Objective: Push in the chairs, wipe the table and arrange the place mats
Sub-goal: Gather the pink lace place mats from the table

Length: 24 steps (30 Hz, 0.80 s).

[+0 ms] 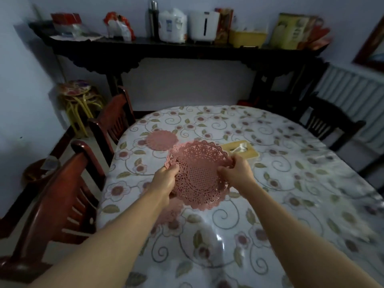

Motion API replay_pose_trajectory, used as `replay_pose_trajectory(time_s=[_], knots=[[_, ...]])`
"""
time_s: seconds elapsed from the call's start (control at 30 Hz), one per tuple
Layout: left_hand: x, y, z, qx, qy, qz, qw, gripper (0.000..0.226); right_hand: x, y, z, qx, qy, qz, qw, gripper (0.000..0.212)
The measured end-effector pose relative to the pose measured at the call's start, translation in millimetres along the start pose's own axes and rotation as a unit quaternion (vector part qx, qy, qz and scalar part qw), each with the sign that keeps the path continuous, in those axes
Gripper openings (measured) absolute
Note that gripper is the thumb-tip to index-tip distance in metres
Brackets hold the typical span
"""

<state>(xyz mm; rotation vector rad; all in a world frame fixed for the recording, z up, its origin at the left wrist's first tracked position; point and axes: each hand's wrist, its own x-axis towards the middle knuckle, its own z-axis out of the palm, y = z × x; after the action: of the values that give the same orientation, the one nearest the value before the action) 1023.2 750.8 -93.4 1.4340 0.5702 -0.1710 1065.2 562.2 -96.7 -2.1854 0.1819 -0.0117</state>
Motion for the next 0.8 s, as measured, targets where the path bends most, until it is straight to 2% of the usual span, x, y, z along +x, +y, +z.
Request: replay_pose_trajectory(time_s=[0.1, 0.27, 0.43, 0.57, 0.7, 0.73, 0.8], knots=[[-19.5, -7.9, 35.1, 0.023, -0.035, 0.002, 0.999, 0.052, -13.8, 24.3, -40.5, 0.01, 0.009, 0.028, 1.0, 0.024], [-43.3, -12.3, 107.0, 0.031, -0.071, 0.028, 0.997, 0.044, -16.9, 72.9, -107.4, 0.049, 0.033, 0.061, 0.996, 0.023], [-51.8, -32.2, 207.1, 0.014, -0.098, 0.019, 0.995, 0.022, 0.8, 139.1, -181.4, 0.047, 0.073, 0.106, 0.991, 0.022], [-56.2, -52.7, 299.1, 0.025, -0.072, 0.004, 0.997, 0.026, 23.2, 205.9, -243.8, 0.007, 0.08, 0.138, 0.987, 0.017], [-50.6, -71.9, 372.3, 0.047, -0.034, -0.018, 0.998, 0.031, 36.0, 274.6, -295.3, 0.043, 0.057, 0.162, 0.984, 0.016], [-48.8, -75.5, 382.5, 0.053, -0.036, -0.022, 0.998, 0.035, 37.3, 287.0, -303.5, 0.05, 0.058, 0.164, 0.983, 0.019], [-44.3, -82.0, 404.0, 0.074, -0.031, -0.021, 0.997, 0.045, 43.4, 311.6, -320.2, 0.075, 0.057, 0.172, 0.981, 0.039]])
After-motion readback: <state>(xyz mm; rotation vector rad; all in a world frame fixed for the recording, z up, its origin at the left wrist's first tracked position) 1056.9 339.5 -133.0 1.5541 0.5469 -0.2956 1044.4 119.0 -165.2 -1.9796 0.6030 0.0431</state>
